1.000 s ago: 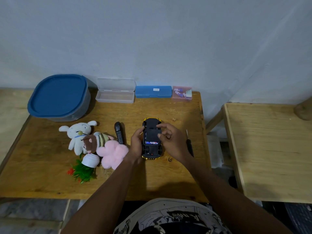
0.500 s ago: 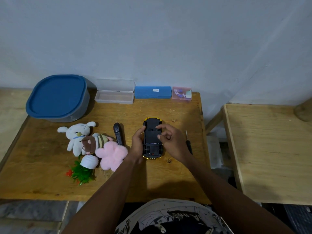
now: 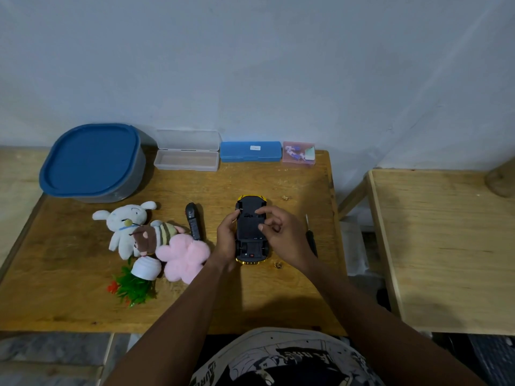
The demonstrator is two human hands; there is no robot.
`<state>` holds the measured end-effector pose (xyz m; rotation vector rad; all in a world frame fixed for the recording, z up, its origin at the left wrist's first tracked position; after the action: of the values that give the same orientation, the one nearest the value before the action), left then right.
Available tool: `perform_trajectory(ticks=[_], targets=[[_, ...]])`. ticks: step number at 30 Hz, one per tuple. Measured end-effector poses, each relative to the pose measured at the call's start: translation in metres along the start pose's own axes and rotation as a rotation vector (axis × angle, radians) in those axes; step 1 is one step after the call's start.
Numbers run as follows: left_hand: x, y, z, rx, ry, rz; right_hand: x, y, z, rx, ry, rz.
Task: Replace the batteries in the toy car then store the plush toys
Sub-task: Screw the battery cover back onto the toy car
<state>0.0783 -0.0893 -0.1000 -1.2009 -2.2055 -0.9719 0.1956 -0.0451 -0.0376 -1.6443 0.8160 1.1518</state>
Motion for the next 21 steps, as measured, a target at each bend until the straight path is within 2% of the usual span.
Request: perform_trajectory(ticks=[4, 11, 21], targets=[[-0.003, -0.006, 0.001, 0.041, 0.007, 0.012, 0.008, 0.001, -0.002, 0.025, 0.013, -0.029], [-0.008, -0.003, 0.000, -0.008, 0.014, 0.004, 0.012, -0.002, -0.008, 0.084, 0.018, -0.092], [-0.006, -0.002, 0.003, 0.033, 0.049, 0.011, 0.022, -0.004, -0.006, 0.102, 0.023, -0.124]])
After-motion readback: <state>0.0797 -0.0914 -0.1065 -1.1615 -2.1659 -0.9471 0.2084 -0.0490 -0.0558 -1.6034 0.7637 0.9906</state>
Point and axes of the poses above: each hand's wrist, its own z-axis towards the middle knuckle, its own y-axis out of the palm, x = y × z, the point moved 10 cm from there along z, towards the middle knuckle
